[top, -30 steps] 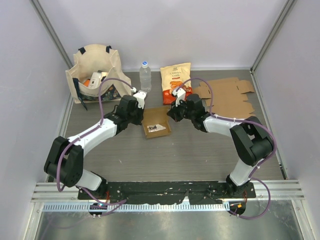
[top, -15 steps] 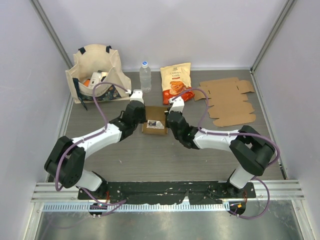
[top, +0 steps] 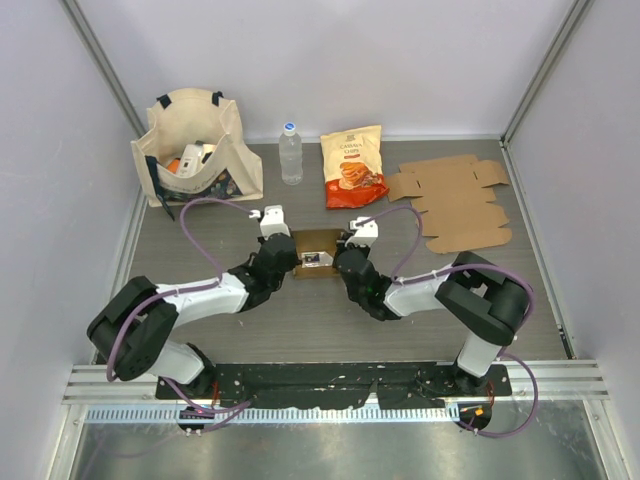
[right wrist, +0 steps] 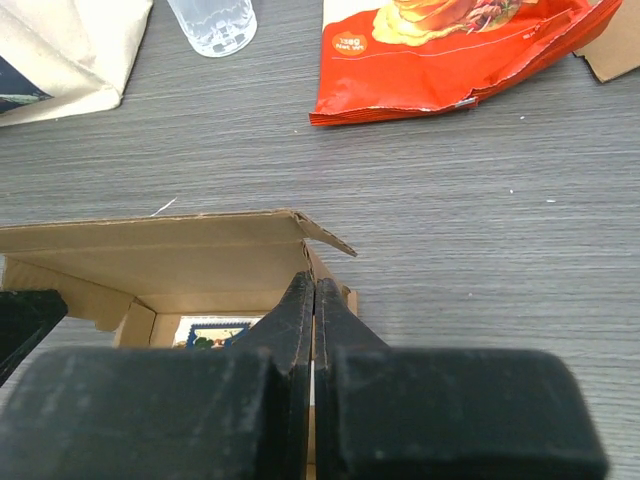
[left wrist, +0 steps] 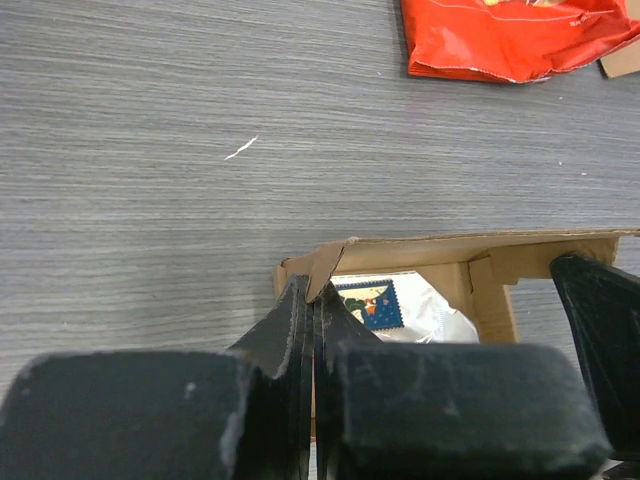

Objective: Fold the paper box

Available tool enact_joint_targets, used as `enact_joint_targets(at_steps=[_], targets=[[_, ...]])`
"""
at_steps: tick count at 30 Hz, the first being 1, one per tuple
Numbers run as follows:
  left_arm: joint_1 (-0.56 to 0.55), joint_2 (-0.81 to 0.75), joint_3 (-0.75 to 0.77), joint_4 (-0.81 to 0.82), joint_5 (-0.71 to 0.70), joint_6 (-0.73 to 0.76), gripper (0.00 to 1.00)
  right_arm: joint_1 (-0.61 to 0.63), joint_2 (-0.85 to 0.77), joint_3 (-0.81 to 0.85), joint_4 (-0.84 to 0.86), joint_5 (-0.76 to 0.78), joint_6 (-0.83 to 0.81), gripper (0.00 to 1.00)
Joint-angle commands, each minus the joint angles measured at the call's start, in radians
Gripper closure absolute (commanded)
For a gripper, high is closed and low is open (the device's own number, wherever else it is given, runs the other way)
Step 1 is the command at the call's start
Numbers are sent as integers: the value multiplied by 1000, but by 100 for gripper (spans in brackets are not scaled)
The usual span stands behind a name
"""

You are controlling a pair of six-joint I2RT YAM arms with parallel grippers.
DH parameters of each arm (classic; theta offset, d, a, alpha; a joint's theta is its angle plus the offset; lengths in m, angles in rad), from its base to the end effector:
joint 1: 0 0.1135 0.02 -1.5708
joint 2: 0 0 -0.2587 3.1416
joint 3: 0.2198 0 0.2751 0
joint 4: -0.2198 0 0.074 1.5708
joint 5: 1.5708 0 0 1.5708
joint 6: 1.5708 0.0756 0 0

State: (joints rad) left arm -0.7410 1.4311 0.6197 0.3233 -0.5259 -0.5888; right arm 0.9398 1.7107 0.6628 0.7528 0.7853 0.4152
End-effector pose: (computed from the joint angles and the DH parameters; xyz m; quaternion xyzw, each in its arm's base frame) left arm 0.2731 -0.1984 0.1509 -0.0706 0.8353 -0.1317 0.5290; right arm 0.2579 0.2624 0.1300 0.0276 0.7759 0.1053 0.6213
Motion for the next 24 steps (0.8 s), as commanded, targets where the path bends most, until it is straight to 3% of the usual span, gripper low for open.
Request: enact_joint_targets(at_steps=[1,13,24], targets=[[-37,-32,-26,82,-167,-45,100,7,17,-52,160,111,-3,99],[-132,-23,-67,65,-308,-150,100,24,-6,-124,221,42,-49,99],[-212,-6,-199,290,-384,-98,100,53,9,-246,448,17,-78,99]])
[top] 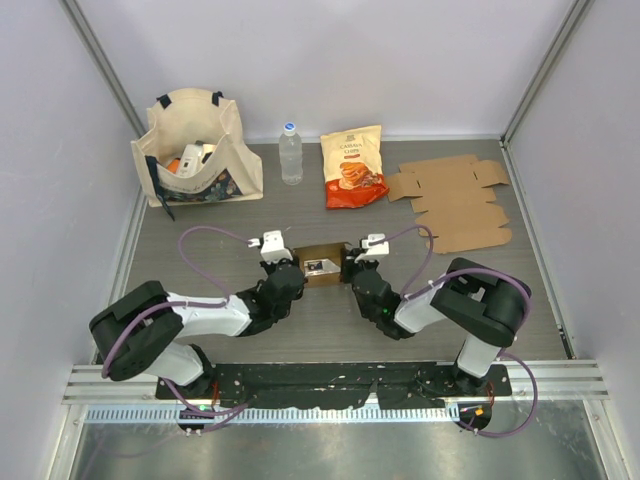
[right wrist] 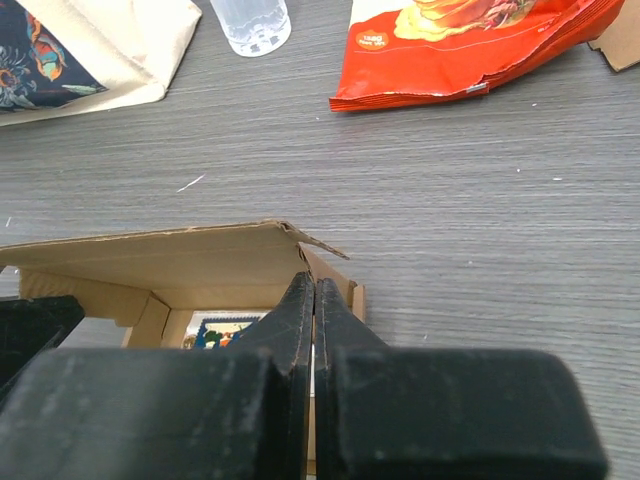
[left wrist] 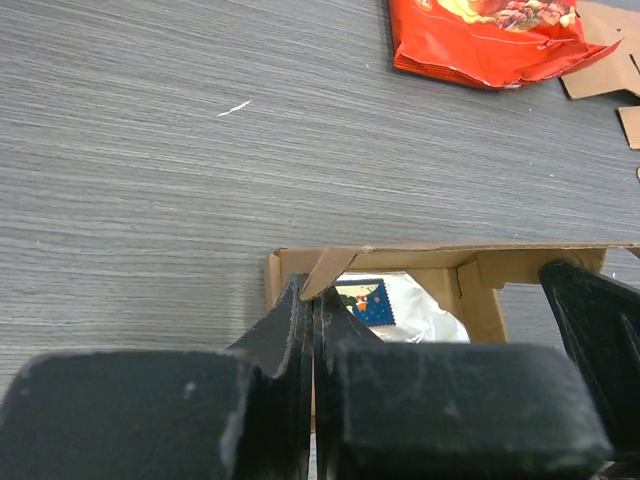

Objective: Fold the paper box

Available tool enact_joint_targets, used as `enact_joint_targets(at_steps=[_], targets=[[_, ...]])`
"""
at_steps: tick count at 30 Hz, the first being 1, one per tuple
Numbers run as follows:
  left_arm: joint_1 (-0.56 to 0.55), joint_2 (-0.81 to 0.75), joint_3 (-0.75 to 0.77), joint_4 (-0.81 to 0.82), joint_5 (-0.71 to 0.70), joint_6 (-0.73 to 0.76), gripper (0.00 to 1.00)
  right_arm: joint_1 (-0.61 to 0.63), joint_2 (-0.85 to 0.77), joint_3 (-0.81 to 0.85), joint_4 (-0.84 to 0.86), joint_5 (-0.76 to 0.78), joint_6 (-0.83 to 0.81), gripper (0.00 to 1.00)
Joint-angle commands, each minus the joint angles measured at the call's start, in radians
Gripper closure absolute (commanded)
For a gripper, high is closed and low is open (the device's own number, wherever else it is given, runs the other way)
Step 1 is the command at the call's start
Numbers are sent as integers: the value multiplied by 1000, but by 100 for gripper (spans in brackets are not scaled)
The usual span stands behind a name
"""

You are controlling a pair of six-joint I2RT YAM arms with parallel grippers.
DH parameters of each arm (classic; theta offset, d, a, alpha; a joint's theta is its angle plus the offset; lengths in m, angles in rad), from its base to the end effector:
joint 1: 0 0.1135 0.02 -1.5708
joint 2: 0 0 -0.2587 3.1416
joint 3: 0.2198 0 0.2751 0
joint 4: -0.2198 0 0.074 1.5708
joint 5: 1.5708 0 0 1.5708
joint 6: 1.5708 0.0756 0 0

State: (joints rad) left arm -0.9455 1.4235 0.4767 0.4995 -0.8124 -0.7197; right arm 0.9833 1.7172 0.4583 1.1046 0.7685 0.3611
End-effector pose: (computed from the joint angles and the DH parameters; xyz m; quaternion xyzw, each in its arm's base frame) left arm 0.2208 -0.2121 0.1321 -0.1215 0.7962 -0.1369 0.5766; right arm 0.2233 0.2406 0.1126 0.0166 0.7450 0.1528 0.6492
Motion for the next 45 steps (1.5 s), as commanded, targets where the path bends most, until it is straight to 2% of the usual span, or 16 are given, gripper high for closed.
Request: enact_joint_targets(at_steps=[1,15,18,20,23,26,27,30,31,33,36,37,39,41,42,45], targets=[[-9,11,-72,132,-97,39,100,20,18,-49,127,43,-37,99],[-119,64,-154,235,-241,71,100,101,87,-136,334,153,-80,99],[-142,72,-171,238,-278,75,100,127,85,-162,351,178,-89,93],[-153,81,-174,240,-306,80,100,143,61,-176,344,199,-94,80],[-162,95,-171,238,-329,86,100,187,-29,-193,174,253,-58,64],[-176,107,-164,238,-346,89,100,196,-256,-182,-261,233,126,54],[-179,110,-161,238,-350,92,100,196,-383,-155,-524,194,242,50],[-190,109,-153,237,-361,111,100,196,-551,-124,-899,93,328,44],[-191,107,-153,234,-363,109,100,193,-641,-128,-952,2,346,37],[-194,101,-153,229,-360,106,100,183,-741,-109,-1145,-76,369,36],[-202,94,-147,205,-373,106,100,82,-896,-46,-1265,-367,447,28],[-205,92,-147,198,-375,105,100,-14,-930,-29,-1284,-496,599,28],[-207,80,-145,176,-378,94,100,-66,-949,-32,-1216,-608,798,28],[-208,78,-138,165,-378,92,100,-64,-940,-70,-1061,-636,1050,28],[-208,78,-133,157,-378,91,100,-60,-924,-90,-949,-621,1103,29],[-208,100,-119,157,-381,86,100,-55,-805,-37,-887,-581,1231,29]])
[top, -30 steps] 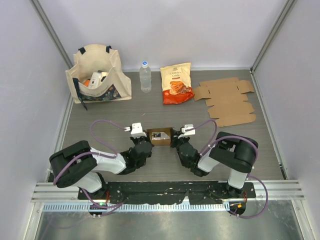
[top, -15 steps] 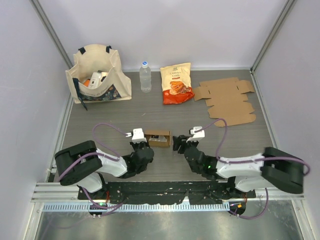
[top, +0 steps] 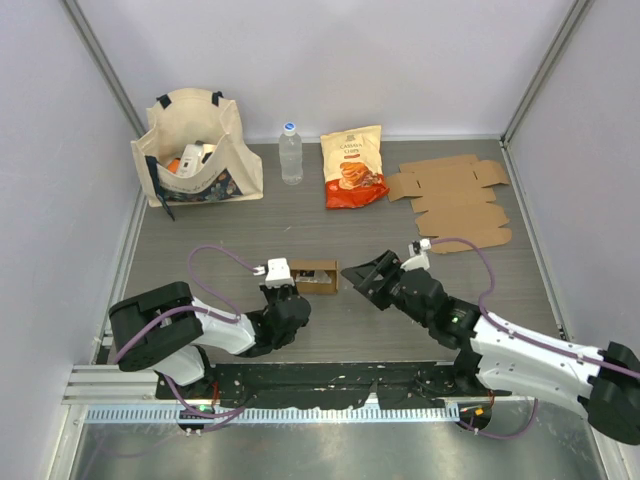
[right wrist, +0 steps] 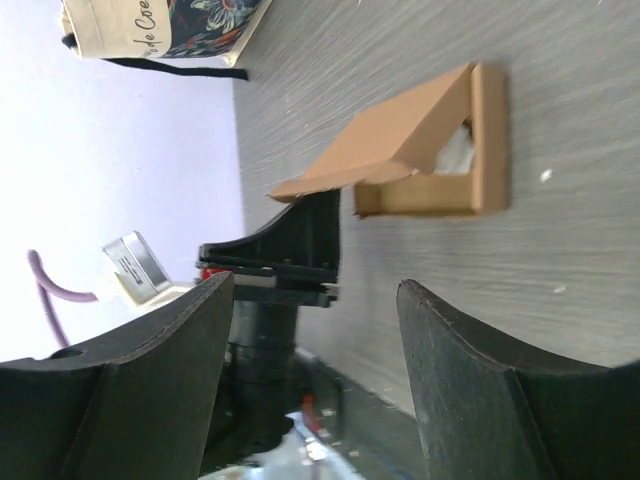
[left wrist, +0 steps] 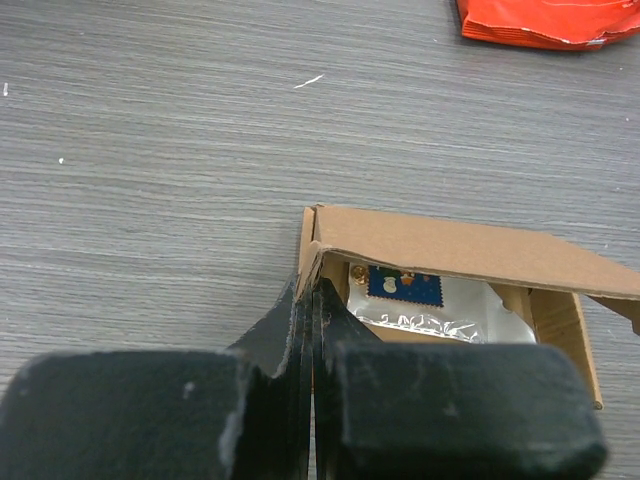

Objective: Fold the paper box

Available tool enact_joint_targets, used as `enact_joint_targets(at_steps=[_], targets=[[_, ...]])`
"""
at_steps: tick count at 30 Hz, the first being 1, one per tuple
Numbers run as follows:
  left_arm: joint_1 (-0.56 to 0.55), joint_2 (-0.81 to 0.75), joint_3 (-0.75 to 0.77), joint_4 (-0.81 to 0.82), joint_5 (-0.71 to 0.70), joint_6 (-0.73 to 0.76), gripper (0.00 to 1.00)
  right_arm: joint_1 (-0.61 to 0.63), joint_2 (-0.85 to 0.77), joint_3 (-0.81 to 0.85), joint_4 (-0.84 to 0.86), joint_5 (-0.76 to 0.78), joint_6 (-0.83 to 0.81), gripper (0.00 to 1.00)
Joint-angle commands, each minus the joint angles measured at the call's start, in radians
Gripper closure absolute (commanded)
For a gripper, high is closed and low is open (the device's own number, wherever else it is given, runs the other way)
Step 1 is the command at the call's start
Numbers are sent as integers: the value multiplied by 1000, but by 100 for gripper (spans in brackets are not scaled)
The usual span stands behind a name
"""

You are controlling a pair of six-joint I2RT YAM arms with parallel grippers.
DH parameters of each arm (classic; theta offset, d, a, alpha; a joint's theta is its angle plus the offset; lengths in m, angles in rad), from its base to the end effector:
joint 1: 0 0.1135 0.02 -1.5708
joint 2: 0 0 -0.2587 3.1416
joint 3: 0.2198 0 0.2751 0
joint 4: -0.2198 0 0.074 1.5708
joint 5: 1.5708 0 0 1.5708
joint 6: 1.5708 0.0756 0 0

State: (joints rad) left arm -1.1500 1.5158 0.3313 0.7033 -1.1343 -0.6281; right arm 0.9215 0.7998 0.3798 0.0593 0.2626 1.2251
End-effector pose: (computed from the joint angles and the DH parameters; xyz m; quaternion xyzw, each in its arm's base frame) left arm 0.1673 -0.2061 0.0967 -0.0829 0.7687 -0.0499 0.6322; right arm 0.1649 0.1848 0.1925 0.1969 0.7948 0.4442 0.3637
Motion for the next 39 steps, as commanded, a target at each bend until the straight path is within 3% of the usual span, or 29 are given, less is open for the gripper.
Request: enact_joint_targets(at_steps=[1,10,18,20,21,23,24,25,28,29,31,32,34,35,37,39], targets=[[-5,20,32,-45,-59,-2,100,7,149,54,189,-72,379,30],[-20,35,51,-47,-67,-28,100,13,373,172,129,73,576,37],[-25,46,52,-39,-62,-33,100,7,575,249,213,26,622,45],[-28,46,48,-36,-58,-32,100,5,614,251,243,24,643,52],[-28,43,46,-30,-50,-22,100,5,624,257,261,26,645,63],[-30,29,32,-16,-9,-6,98,5,650,268,258,26,648,68],[-30,17,25,-5,7,4,91,7,656,266,254,29,652,70],[-33,-23,5,-10,42,4,74,5,659,261,257,36,654,74],[-40,-150,-52,-44,123,-22,48,5,674,240,281,37,666,85],[-45,-190,-64,-95,148,-28,43,5,679,226,299,38,669,87],[-56,-290,-75,-193,201,-66,24,5,688,219,312,35,666,87],[-59,-406,-69,-366,267,-91,24,5,688,211,321,36,668,87],[-62,-606,-38,-517,365,-102,24,4,700,196,346,27,662,85],[-62,-687,-23,-668,464,-107,26,4,702,182,361,24,654,84],[-60,-816,34,-795,568,-107,36,4,710,169,372,9,633,82],[-53,-963,76,-921,608,-133,39,5,713,143,408,4,605,80]])
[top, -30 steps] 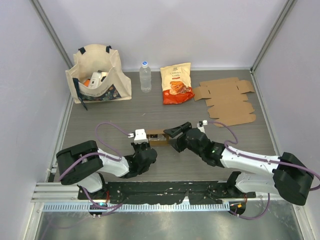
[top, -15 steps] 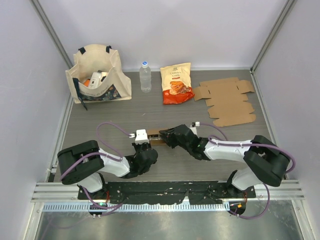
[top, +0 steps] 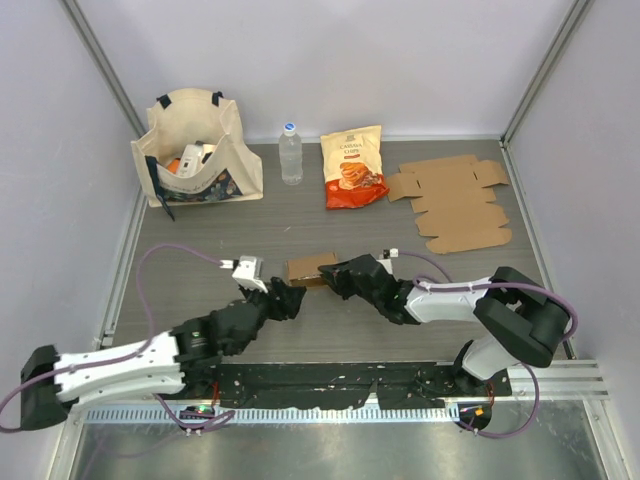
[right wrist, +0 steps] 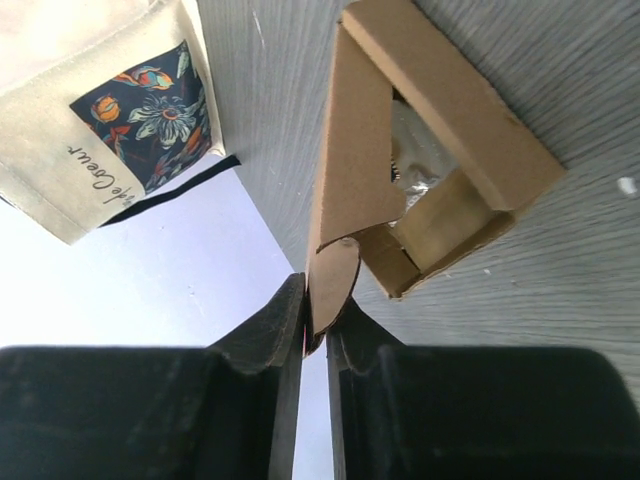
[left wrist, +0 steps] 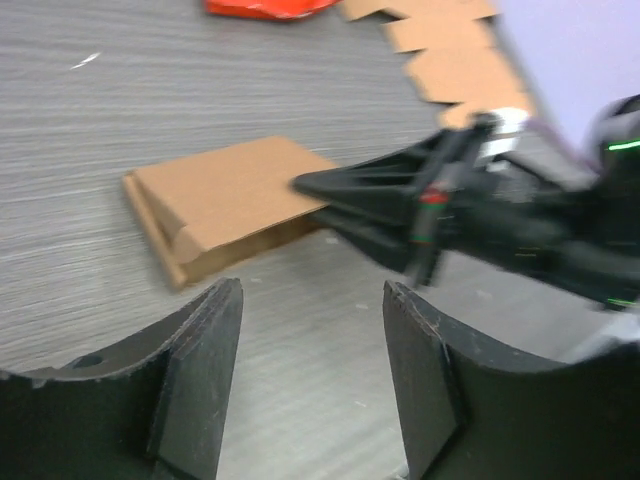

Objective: Fold the paper box

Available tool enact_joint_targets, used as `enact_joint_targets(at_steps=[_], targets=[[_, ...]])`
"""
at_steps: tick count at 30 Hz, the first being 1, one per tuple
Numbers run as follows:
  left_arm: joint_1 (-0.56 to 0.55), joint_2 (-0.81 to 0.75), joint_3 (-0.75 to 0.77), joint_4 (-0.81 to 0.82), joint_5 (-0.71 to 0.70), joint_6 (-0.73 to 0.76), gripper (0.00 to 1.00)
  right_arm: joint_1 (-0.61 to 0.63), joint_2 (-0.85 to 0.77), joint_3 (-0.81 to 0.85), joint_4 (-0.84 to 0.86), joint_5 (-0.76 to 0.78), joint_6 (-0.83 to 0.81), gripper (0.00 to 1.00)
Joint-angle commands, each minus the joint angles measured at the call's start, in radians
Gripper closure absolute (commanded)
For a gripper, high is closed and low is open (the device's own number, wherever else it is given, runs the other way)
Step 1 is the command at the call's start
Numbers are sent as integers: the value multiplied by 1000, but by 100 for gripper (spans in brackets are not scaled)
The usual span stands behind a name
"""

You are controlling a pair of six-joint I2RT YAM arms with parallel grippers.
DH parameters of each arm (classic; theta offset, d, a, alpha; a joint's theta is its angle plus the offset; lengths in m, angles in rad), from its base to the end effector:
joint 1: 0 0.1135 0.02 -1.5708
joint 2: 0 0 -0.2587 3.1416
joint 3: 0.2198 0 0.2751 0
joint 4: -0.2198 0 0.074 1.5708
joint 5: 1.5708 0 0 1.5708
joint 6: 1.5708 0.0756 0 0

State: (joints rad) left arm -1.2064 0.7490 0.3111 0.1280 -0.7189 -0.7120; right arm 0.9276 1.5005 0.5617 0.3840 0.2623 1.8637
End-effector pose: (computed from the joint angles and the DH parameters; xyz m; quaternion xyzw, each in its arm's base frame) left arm 0.1263 -0.1913 0.1902 -0.0160 0.7839 -0.2887 0.5495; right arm 0.2159 0.2553 0.1129 0.4476 0.7444 0.4550 0.1965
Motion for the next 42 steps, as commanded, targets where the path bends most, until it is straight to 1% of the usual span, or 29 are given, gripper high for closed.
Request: enact_joint_targets(at_steps=[1,3,4,5,6,7,8,9,11,12,14,15,17,19,20,22,23,24,25,26,27,30,32,35,36,38,39,41,42], targets=[[14,-223,115,-379,194,-62,41,-3,15,-45,95,-6,-64,78],[65,-217,166,-410,238,-66,44,-3,15,-71,145,-6,-95,76],[89,-192,183,-369,283,-57,45,-1,18,-74,148,-9,-122,74],[140,-119,212,-349,320,-41,46,-1,20,-75,148,-17,-133,73],[166,-75,227,-334,393,-41,50,-3,23,-78,153,-21,-139,72],[194,-32,236,-279,436,-35,52,-3,23,-94,180,-31,-155,69],[253,24,249,-239,482,-21,54,-3,21,-101,200,-31,-164,67],[283,112,252,-158,586,-18,59,-3,20,-109,222,-35,-179,65],[341,255,270,-96,630,-9,65,-1,10,-121,248,-34,-239,61],[356,307,285,-102,633,-18,68,-3,9,-126,237,-38,-254,56],[389,383,319,-96,644,-32,72,4,-8,-147,262,-49,-290,52],[390,444,319,-53,648,-32,74,7,-19,-175,282,-46,-300,47],[393,487,307,-21,639,-43,79,11,-54,-201,285,-49,-333,46],[396,515,268,37,639,-58,79,13,-101,-252,293,-48,-369,46],[395,515,249,67,642,-66,79,16,-179,-269,283,-49,-424,46],[396,515,200,130,635,-86,79,8,-261,-263,187,-87,-516,43],[395,516,189,136,628,-89,79,-4,-296,-237,114,-147,-638,43],[395,520,180,145,625,-90,79,-16,-354,-171,-25,-165,-696,43],[395,526,168,151,625,-89,78,-24,-374,-145,-66,-191,-742,43],[395,529,163,156,628,-90,78,-33,-390,-120,-94,-230,-788,43],[395,533,160,159,627,-89,77,-76,-399,-79,-121,-320,-832,43],[395,552,152,162,610,-86,77,-154,-356,-11,-116,-504,-871,47],[395,553,149,163,602,-73,77,-194,-303,24,-100,-560,-906,47],[396,546,132,170,582,-64,76,-246,-162,72,7,-684,-939,53],[396,543,131,168,578,-63,76,-257,-117,72,103,-711,-939,55],[396,541,146,153,581,-50,75,-276,-2,61,212,-808,-920,57],[398,533,157,124,588,-41,75,-280,33,35,352,-837,-913,59],[403,518,196,79,613,-21,70,-295,132,6,461,-891,-879,61],[406,497,215,56,622,-5,69,-302,162,-17,569,-914,-864,66]])
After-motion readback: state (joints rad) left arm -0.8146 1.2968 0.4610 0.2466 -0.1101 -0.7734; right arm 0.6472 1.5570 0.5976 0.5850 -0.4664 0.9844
